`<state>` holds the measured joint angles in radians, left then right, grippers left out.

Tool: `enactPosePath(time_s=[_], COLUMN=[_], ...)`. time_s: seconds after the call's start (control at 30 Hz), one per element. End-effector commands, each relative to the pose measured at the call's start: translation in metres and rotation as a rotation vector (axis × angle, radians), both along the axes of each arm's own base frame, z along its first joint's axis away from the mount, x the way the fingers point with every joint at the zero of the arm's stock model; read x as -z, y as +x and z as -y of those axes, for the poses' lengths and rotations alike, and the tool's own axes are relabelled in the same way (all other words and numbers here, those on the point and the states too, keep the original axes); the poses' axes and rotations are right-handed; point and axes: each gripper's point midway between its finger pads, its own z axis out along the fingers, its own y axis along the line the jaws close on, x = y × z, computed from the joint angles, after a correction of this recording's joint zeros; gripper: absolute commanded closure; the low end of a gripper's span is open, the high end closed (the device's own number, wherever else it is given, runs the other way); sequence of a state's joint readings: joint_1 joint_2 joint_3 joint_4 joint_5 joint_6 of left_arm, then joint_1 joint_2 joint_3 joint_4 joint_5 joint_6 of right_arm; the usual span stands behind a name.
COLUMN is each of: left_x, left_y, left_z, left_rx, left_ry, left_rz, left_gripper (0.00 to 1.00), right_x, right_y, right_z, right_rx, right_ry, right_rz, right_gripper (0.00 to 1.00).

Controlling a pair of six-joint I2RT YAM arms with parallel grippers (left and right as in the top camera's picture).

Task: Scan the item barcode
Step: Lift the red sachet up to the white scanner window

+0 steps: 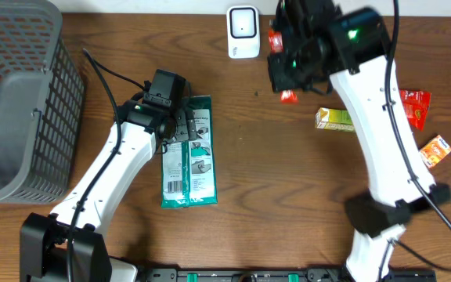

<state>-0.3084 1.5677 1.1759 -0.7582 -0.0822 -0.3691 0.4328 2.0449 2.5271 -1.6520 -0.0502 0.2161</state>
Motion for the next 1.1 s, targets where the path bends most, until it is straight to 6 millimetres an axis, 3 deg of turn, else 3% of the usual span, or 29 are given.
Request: enactPosePath(time_s=[0.0,0.17,0.3,0.37,0.53,0.67,1.07], left_x=[0.001,0.001,0.001,0.001,0.001,0.001,0.001], left_y=[0.001,0.001,0.001,0.001,0.001,0.001,0.001], left_z=[-0.003,-0.003,-0.003,-0.003,-0.003,-0.003,-0.003], left_rx=[-0.009,-0.009,-0.008,-0.008,-0.009,-0.009,-0.009], left_ry=[0.009,0.009,0.009,0.009,0.009,0.009,0.009], left_rz=[-0.003,-0.003,-0.003,-0.003,-0.003,-0.003,-0.003], left_gripper=[0.07,0.07,0.07,0.07,0.07,0.07,0.07], right_x=[0.021,0.077,0.109,0.133,0.181,0.201,0.205], right_y=[0.032,0.098,0.150,0.174,0.210,0.228,0.232], right_z=[-0.012,-0.039,-0.052,-0.054,-0.043,-0.045,-0.046], right_rx=[-0.025,-0.078,-0.063,-0.045,0.023,0.037,0.038], right_ry=[-0.001,-0.014,0.021,0.026,-0.082,-0.075,-0.070], right_rz=[-0.007,0.068,0.163,0.194,0.256,0.293,0.304], right_gripper=[0.99,0.99,0.99,0.99,0.99,0.99,0.99])
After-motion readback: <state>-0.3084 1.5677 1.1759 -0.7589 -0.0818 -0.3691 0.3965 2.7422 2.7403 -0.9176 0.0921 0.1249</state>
